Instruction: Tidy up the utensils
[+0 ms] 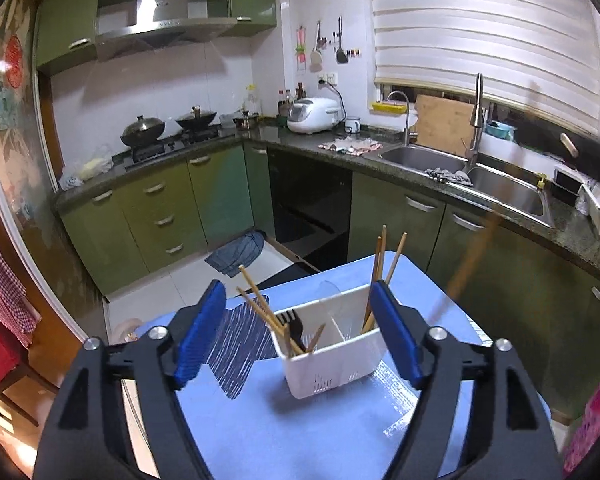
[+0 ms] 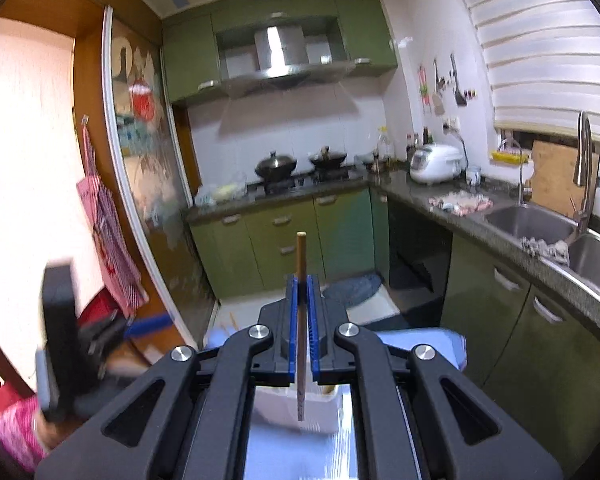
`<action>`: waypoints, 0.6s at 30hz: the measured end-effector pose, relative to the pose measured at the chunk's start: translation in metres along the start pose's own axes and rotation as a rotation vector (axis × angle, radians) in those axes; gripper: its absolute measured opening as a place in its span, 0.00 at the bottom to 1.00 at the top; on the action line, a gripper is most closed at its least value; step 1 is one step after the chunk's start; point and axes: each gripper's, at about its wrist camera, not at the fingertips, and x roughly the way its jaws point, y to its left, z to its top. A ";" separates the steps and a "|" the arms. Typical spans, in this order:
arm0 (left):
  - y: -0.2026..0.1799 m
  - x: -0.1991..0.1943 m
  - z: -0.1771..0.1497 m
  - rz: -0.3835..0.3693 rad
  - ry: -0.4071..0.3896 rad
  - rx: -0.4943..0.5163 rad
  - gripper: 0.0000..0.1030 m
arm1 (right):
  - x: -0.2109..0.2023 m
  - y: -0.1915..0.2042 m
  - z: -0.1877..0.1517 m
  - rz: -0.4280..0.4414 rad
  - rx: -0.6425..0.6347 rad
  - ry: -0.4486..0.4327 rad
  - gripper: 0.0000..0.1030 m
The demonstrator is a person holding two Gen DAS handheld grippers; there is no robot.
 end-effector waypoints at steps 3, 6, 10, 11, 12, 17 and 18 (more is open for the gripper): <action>0.004 -0.012 -0.011 -0.007 -0.005 -0.006 0.80 | 0.014 0.006 0.018 -0.030 -0.010 -0.029 0.05; 0.006 -0.023 -0.026 -0.004 -0.020 -0.029 0.88 | 0.039 0.007 0.026 -0.052 -0.020 -0.032 0.05; 0.009 -0.030 -0.044 0.026 -0.027 -0.039 0.94 | 0.075 -0.001 0.023 -0.088 0.001 0.012 0.05; 0.009 -0.031 -0.050 0.033 -0.026 -0.041 0.94 | 0.083 -0.003 0.020 -0.092 0.004 0.023 0.05; 0.010 -0.031 -0.055 0.039 -0.022 -0.041 0.94 | 0.090 -0.006 0.016 -0.094 0.007 0.035 0.05; 0.012 -0.030 -0.082 0.071 -0.001 -0.073 0.94 | 0.123 -0.009 -0.016 -0.089 -0.003 0.116 0.05; 0.013 -0.032 -0.087 0.069 -0.001 -0.090 0.94 | 0.129 -0.009 -0.024 -0.088 -0.007 0.134 0.05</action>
